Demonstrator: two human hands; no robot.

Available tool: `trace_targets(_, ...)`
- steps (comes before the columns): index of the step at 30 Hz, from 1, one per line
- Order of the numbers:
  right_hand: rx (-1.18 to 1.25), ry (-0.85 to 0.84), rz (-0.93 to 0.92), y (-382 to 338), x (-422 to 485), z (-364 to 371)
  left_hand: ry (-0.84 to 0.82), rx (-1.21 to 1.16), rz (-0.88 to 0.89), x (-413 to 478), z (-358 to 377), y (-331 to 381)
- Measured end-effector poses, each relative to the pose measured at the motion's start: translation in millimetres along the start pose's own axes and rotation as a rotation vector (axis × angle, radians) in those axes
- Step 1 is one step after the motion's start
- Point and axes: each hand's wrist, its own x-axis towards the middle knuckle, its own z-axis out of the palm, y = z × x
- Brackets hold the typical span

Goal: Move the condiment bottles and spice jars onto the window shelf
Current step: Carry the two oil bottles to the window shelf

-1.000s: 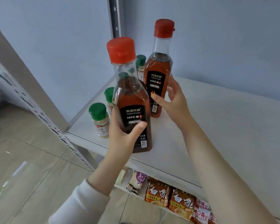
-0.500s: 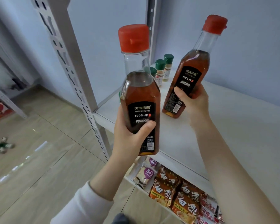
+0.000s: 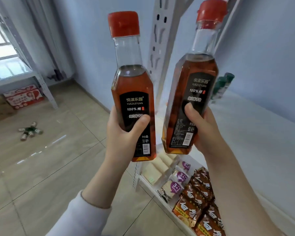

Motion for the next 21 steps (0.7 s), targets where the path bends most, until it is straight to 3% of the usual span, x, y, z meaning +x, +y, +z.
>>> trace_targets(12,0.069,-0.323,0.242,104.4,67.2,293.8,0.306,0.189,-0.103,53.7,-285.5,-23.5)
trace_targets(21,0.027,-0.473,0.379,171.2,141.1,445.1,0.583,0.209,-0.245,108.6,-424.4,-59.5)
